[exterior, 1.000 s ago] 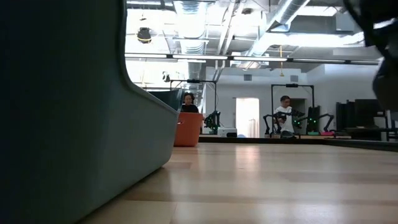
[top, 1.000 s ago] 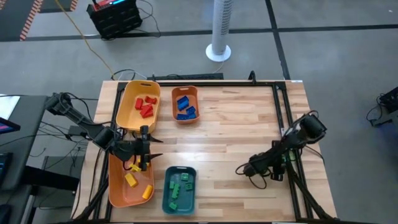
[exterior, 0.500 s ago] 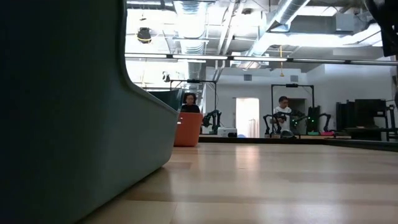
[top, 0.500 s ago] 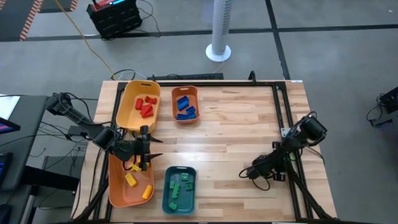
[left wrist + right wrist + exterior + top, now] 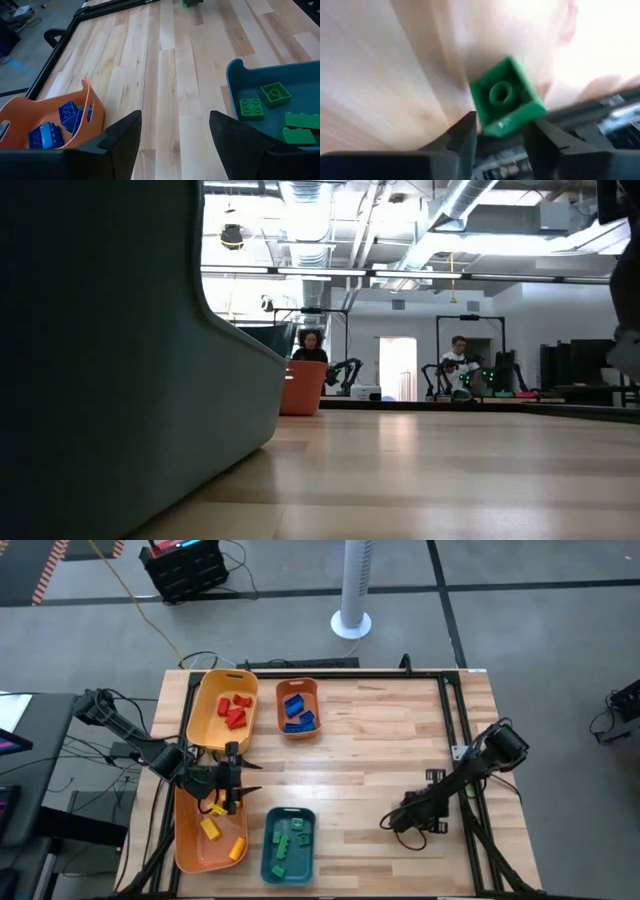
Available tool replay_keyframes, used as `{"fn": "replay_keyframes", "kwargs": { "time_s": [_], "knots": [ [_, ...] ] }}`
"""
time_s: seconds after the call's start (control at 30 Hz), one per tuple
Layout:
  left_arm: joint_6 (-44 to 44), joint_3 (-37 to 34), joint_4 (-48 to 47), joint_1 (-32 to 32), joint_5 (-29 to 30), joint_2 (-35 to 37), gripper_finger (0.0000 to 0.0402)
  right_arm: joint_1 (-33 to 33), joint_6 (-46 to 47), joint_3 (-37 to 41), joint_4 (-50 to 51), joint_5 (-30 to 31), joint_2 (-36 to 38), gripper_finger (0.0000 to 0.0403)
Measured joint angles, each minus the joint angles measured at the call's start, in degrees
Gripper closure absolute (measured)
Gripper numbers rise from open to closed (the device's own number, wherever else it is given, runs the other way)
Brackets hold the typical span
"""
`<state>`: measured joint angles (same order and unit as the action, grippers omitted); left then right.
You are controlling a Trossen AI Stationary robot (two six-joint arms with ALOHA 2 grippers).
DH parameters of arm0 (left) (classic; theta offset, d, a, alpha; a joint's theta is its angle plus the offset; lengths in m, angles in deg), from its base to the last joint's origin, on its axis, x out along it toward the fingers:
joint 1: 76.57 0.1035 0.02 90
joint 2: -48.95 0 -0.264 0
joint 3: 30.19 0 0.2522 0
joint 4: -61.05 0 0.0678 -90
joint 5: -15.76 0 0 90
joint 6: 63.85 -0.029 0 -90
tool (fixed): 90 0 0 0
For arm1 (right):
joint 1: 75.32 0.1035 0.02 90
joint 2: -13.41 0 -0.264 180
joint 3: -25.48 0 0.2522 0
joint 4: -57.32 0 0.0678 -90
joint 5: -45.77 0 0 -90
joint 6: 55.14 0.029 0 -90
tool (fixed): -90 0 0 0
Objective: Sort blocks
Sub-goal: Put the green game piece into the blue bin
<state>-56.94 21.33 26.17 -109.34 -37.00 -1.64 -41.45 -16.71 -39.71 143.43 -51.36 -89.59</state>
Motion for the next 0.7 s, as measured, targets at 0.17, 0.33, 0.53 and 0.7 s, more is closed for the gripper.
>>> {"fn": "replay_keyframes", "kwargs": {
  "time_s": [0.17,0.33,0.53,0.7],
  "knots": [
    [0.00,0.00,0.03,0.00,0.00,-0.01,0.0171,-0.06,0.99,-1.89,-1.34,5.64,-0.02,0.0185],
    [0.07,0.00,0.00,0.00,-0.74,-0.01,0.0171,0.19,0.74,-2.87,-1.82,7.58,0.33,0.0173],
    [0.17,0.00,-0.13,0.00,-0.74,0.01,0.0171,0.63,1.47,-1.86,-3.22,7.61,0.35,0.0190],
    [0.33,0.00,-0.13,0.00,-0.74,0.00,0.0171,0.41,3.97,-1.40,-4.15,7.29,0.44,0.0271]
  ]
}}
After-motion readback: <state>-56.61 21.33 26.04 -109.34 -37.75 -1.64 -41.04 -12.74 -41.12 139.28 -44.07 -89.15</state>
